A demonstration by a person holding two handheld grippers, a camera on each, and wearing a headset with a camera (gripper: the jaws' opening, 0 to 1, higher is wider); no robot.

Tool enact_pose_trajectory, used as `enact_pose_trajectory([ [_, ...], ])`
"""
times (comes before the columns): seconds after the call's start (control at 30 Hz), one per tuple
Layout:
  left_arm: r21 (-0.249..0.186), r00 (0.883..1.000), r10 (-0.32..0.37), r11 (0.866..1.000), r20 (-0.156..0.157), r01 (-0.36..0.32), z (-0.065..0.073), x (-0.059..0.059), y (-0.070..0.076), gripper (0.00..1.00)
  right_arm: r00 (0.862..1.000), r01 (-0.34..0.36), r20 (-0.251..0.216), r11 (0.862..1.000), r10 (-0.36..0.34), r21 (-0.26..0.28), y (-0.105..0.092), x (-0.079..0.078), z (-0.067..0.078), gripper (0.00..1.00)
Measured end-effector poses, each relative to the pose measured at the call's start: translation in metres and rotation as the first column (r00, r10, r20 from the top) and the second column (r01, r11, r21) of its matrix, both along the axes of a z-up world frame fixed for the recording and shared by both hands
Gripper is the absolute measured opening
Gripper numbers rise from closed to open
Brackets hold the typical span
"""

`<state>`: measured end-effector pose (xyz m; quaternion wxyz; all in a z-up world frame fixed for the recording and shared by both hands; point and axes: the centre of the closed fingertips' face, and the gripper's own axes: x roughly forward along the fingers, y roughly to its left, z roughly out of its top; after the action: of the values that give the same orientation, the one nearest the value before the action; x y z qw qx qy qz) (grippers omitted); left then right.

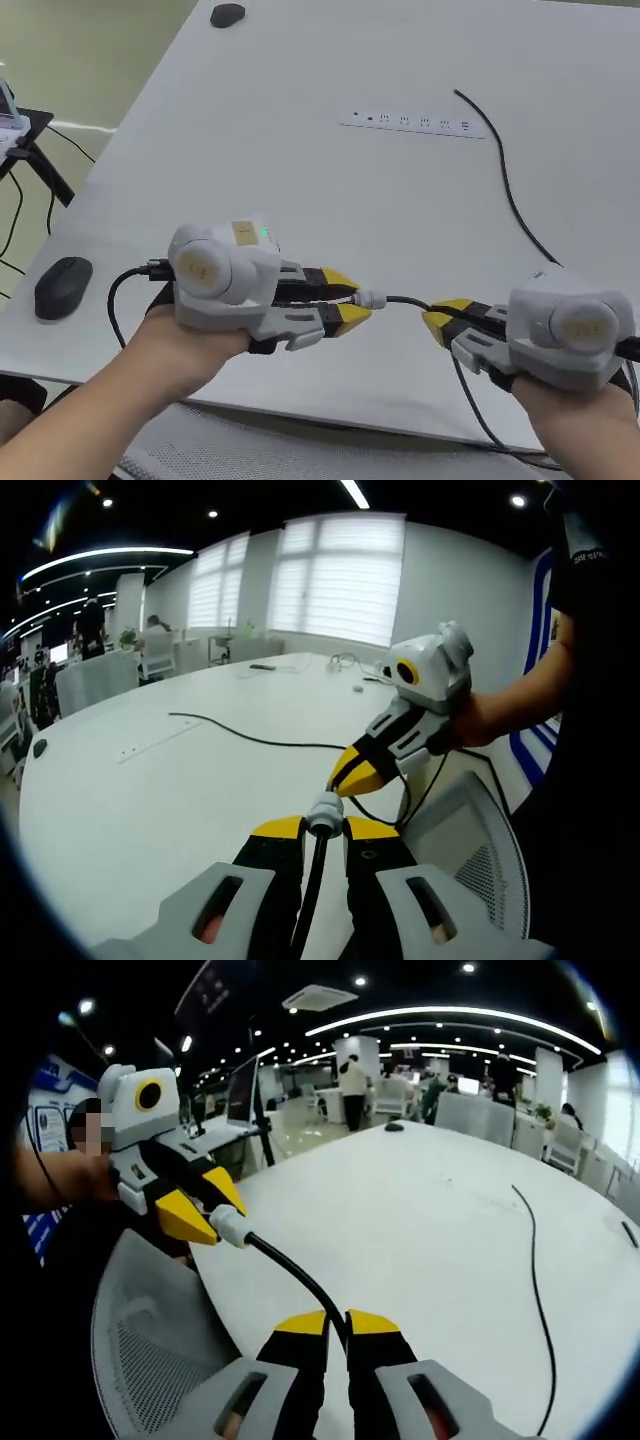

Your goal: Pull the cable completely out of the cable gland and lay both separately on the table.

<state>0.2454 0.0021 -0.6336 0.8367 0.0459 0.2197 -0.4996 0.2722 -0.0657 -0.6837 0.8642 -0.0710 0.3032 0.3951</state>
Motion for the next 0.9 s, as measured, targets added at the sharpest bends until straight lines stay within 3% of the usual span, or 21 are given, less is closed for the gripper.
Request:
enact_pose_trajectory([
  [0.3,-0.001,1.000,-0.004,1.000,0.002,0.004,0.000,0.000,0.000,0.15,0.987,0.122,-0.113,0.992,-0.117,0.039,-0.017,0.003,-0.016,0.01],
  [0.47,-0.003,1.000,-0.004,1.000,-0.002,0.004,-0.001,-0.001,0.000,0.15,0.960,0.208,-0.214,0.972,-0.182,0.106,-0.024,0.001,-0.023,0.01],
  [0.83,-0.006,1.000,0.001,1.000,-0.004,-0.001,0.000,0.000,-0.001,0.15,0.959,0.196,-0.230,0.973,-0.164,0.123,-0.023,-0.003,-0.023,0.02],
  [0.9,-0.006,1.000,0.004,1.000,-0.005,-0.004,0.001,0.001,-0.001,0.15,0.965,0.177,-0.218,0.978,-0.149,0.114,-0.022,-0.005,-0.022,0.03],
])
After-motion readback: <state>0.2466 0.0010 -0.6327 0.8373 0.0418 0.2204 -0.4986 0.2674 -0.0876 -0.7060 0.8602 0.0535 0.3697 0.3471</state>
